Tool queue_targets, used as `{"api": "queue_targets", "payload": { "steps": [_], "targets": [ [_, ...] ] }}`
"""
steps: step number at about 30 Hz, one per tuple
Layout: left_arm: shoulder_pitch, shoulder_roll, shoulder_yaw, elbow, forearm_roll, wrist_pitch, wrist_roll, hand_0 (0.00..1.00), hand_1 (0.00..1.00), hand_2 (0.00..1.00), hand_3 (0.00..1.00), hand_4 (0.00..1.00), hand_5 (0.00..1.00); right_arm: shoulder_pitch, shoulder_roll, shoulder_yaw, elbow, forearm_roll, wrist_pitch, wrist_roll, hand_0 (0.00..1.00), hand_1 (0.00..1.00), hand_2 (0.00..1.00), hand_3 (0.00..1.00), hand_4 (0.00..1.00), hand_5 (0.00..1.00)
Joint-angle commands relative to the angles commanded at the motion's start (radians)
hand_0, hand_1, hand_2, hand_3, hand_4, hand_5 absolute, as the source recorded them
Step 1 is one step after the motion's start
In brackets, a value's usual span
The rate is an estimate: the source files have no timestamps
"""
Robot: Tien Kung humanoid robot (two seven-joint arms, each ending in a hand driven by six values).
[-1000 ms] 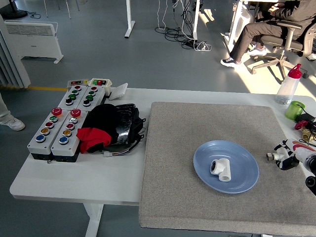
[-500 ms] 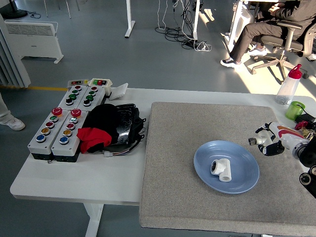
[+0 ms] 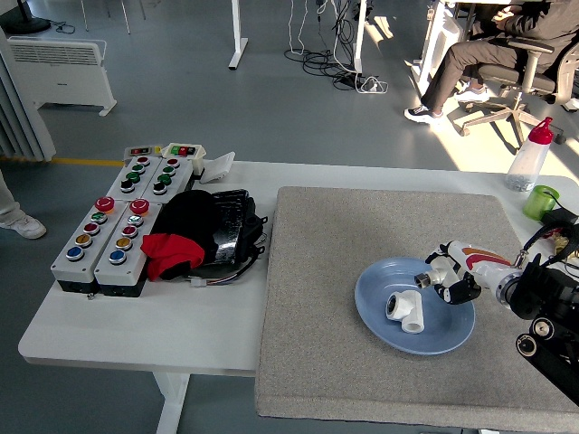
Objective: Pick pipe place plate twice
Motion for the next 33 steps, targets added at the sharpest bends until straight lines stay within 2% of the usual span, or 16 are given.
{"api": "queue_targets", "payload": {
  "steps": [2, 3, 8, 9, 22, 26, 30, 32, 33],
  "targets": [
    [0.000, 0.000, 0.000, 0.000, 0.000, 0.000, 0.000, 0.587, 0.580, 0.587, 0.476, 0.412, 0.998, -0.001, 0.001, -0.003, -0.002, -0.002, 0.012, -0.006, 0.648, 0.673, 0.728, 0.779, 0.500, 0.172],
    [0.000, 0.000, 0.000, 0.000, -0.001, 0.001, 0.000, 0.587, 0.580, 0.588, 0.476, 0.412, 0.998, -0.001, 0.003, -0.005, -0.006, -0.002, 0.023, -0.012, 0.896, 0.829, 0.955, 0.891, 0.670, 0.303],
    [0.000, 0.000, 0.000, 0.000, 0.000, 0.000, 0.001, 0.587, 0.580, 0.588, 0.476, 0.412, 0.998, -0.005, 0.006, -0.007, -0.016, -0.014, 0.033, 0.005, 0.896, 0.829, 0.955, 0.891, 0.670, 0.303],
    [0.000, 0.000, 0.000, 0.000, 0.000, 0.000, 0.001, 0.587, 0.580, 0.587, 0.476, 0.412, 0.998, -0.005, 0.006, -0.007, -0.016, -0.014, 0.033, 0.007, 0.980, 0.915, 0.998, 0.976, 0.719, 0.326],
    [-0.002, 0.000, 0.001, 0.000, 0.000, 0.000, 0.000, 0.587, 0.580, 0.586, 0.476, 0.412, 0.998, -0.018, -0.003, 0.045, 0.002, -0.002, 0.023, 0.024, 0.998, 0.926, 0.998, 0.998, 0.769, 0.351],
    [-0.002, 0.000, 0.000, 0.000, 0.000, 0.000, 0.000, 0.587, 0.580, 0.586, 0.476, 0.412, 0.998, -0.035, -0.009, 0.109, 0.034, 0.001, -0.012, 0.037, 0.998, 0.926, 0.998, 0.998, 0.769, 0.351],
    [-0.002, 0.000, -0.004, 0.000, 0.006, -0.001, 0.000, 0.587, 0.580, 0.586, 0.476, 0.412, 0.998, -0.064, -0.016, 0.198, 0.079, 0.030, -0.078, 0.066, 0.995, 0.922, 0.998, 0.998, 0.750, 0.355],
    [-0.001, 0.000, -0.004, 0.001, 0.005, -0.001, -0.001, 0.587, 0.580, 0.586, 0.476, 0.412, 0.998, -0.084, -0.029, 0.245, 0.103, 0.068, -0.104, 0.110, 0.995, 0.922, 0.998, 0.998, 0.750, 0.355],
    [-0.001, 0.000, -0.004, 0.001, 0.005, 0.000, -0.001, 0.587, 0.580, 0.586, 0.476, 0.411, 0.998, -0.091, -0.033, 0.266, 0.111, 0.083, -0.112, 0.130, 0.974, 0.909, 0.998, 0.946, 0.676, 0.319]
  ]
}}
